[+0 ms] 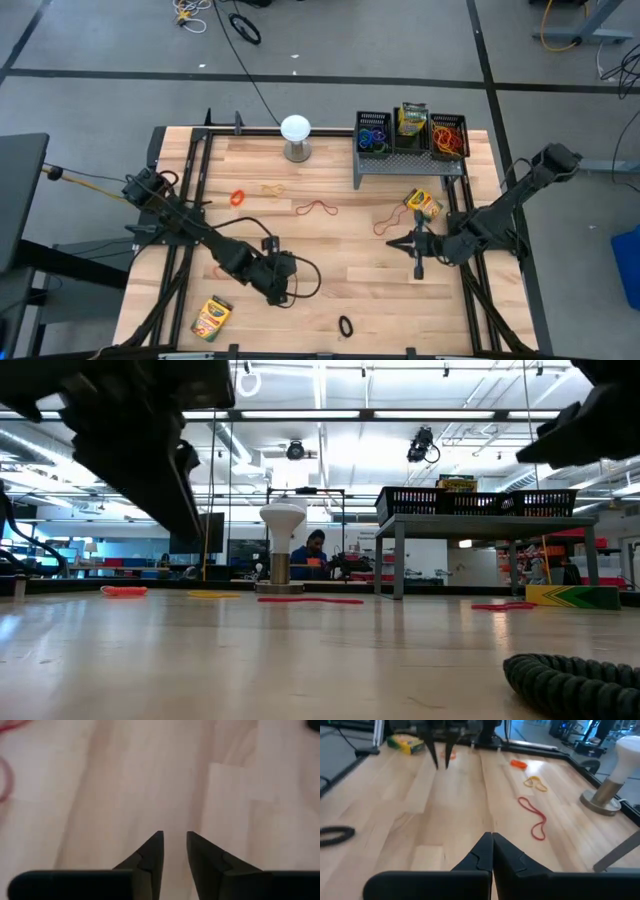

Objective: Pick & Place Office Desk Supplies
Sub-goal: Put the red rubberband into the right black basket on the shelf, then put the yellow crayon box into the middle black basket on the shelf

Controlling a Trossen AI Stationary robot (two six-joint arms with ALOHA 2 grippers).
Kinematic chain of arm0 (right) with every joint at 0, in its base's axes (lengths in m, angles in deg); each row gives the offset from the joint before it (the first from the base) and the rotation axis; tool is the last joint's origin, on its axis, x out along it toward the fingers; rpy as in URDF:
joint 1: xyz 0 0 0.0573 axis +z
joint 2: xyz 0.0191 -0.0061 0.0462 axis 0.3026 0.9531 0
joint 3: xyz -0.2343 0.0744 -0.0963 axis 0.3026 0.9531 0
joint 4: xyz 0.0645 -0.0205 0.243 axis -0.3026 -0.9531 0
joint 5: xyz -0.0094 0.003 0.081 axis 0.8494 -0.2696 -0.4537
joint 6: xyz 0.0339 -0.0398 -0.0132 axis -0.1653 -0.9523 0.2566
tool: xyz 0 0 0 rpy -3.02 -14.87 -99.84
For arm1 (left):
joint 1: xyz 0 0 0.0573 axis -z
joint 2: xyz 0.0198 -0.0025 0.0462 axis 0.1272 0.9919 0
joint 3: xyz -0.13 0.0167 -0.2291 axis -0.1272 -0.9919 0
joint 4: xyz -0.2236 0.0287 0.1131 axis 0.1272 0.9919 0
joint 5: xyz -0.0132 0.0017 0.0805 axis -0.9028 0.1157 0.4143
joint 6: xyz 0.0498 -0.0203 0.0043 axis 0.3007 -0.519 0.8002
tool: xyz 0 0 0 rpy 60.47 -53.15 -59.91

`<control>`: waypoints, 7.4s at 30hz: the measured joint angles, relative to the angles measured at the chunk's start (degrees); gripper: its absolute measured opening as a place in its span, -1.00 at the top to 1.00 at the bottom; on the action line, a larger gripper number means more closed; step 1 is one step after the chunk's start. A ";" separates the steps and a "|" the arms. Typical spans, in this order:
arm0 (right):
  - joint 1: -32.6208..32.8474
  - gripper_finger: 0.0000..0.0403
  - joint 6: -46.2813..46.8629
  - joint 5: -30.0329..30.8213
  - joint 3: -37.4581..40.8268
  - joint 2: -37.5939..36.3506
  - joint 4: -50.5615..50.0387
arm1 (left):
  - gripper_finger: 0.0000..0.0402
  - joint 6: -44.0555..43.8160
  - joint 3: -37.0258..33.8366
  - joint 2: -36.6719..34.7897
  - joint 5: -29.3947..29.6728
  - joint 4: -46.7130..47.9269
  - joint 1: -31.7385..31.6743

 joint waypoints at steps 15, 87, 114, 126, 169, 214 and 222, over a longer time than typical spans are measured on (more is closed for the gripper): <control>-0.06 0.98 -4.43 0.20 0.14 18.14 17.91 | 0.69 19.89 -0.07 0.66 -10.53 -9.96 -27.74; -11.84 0.73 -1.15 -4.22 -10.90 52.93 44.40 | 0.95 36.63 -0.11 13.38 -5.90 -49.82 -16.95; -12.46 0.99 -7.92 16.65 -20.44 2.35 -22.00 | 0.33 36.18 -0.04 3.65 2.20 -26.51 -8.85; -36.64 1.00 -12.48 22.66 -36.74 -7.73 -49.22 | 0.44 36.11 -1.74 3.67 2.27 -30.49 -8.27; -85.29 0.03 -5.15 -8.56 -43.22 10.31 -65.29 | 0.49 29.69 -21.73 3.72 -1.11 -64.01 -9.02; -15.98 0.98 2.59 -10.14 -8.63 -7.45 -27.30 | 0.87 12.10 2.10 3.78 -11.82 -11.47 -0.06; -11.15 0.98 -0.52 -9.91 -1.28 -7.45 -12.88 | 0.61 -4.68 10.21 3.69 -13.90 12.89 6.22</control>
